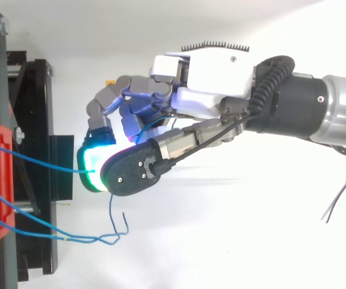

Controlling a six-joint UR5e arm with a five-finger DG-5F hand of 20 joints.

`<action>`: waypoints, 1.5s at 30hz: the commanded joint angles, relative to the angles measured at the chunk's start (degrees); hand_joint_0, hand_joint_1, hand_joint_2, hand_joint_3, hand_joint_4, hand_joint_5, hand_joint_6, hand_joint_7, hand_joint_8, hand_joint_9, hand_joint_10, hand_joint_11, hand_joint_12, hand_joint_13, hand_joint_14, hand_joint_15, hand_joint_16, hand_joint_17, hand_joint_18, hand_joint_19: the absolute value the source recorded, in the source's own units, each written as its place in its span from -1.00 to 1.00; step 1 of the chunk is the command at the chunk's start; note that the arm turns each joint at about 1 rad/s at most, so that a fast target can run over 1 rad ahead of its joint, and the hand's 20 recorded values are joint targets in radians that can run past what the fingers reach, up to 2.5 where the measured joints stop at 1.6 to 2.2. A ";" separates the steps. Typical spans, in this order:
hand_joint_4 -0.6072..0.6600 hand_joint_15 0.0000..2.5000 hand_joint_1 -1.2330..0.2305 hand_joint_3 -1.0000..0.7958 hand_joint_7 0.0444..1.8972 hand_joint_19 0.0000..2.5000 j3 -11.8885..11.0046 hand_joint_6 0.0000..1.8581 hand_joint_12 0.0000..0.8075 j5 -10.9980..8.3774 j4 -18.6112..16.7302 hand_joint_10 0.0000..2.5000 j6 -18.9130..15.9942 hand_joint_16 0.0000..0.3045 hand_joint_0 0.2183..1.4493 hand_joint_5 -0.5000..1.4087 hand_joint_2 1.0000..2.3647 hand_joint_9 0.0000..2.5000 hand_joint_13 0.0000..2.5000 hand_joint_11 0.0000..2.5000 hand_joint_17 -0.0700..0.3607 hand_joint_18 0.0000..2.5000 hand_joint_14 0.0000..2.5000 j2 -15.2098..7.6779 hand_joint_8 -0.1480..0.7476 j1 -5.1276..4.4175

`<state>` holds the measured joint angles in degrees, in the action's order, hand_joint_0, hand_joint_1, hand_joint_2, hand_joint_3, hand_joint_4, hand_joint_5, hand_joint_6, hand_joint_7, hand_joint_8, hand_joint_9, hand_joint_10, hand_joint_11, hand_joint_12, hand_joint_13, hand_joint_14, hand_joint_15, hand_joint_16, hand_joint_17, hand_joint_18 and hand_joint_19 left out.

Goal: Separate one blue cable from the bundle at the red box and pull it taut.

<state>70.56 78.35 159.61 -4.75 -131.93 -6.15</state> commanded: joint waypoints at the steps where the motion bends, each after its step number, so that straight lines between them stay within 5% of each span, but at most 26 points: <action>1: -0.15 0.17 -0.34 -0.19 0.11 0.19 0.01 0.01 0.08 -0.03 -0.09 1.00 0.00 -0.70 -0.17 -0.68 -0.98 -0.66 -0.48 0.35 -0.19 -0.07 1.00 0.01 0.07 0.00; 45: -0.15 0.17 -0.34 -0.19 0.10 0.22 0.01 0.01 0.06 -0.03 0.00 1.00 0.00 -0.69 -0.17 -0.67 -0.98 -0.65 -0.47 0.38 -0.19 -0.06 1.00 0.01 0.06 0.00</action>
<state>70.63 78.36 159.61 -4.75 -131.92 -6.15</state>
